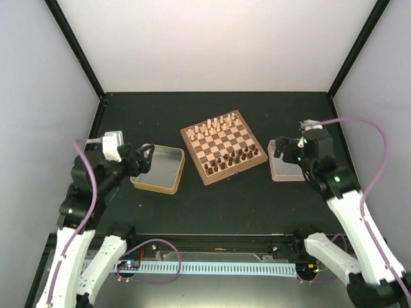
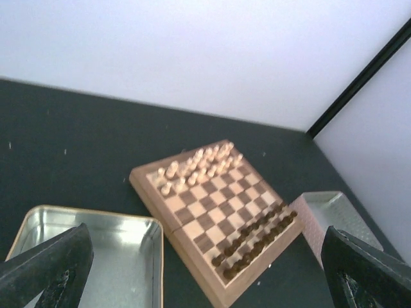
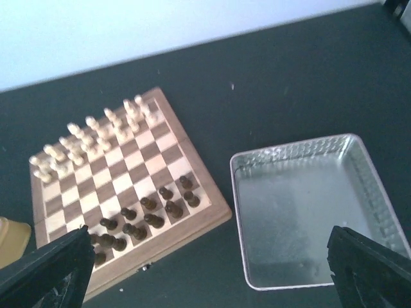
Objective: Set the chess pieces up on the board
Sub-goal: Reset both arms
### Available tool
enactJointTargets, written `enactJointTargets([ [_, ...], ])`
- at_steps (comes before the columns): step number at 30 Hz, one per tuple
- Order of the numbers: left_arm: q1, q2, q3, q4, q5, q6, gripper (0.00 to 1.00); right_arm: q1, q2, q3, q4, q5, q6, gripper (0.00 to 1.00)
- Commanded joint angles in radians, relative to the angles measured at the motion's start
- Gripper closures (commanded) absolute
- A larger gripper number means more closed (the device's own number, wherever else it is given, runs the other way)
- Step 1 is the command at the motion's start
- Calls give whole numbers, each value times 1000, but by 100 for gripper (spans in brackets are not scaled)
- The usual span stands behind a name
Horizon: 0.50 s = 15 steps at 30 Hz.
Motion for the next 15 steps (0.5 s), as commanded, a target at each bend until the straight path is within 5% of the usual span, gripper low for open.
enactJointTargets([
  [1,1,-144,9,15,-24,30,1,-3,-211,-26,-11,96,-15,0],
  [15,1,-279,94,-100,-69,98,1,-3,-573,-6,-225,206,106,0],
])
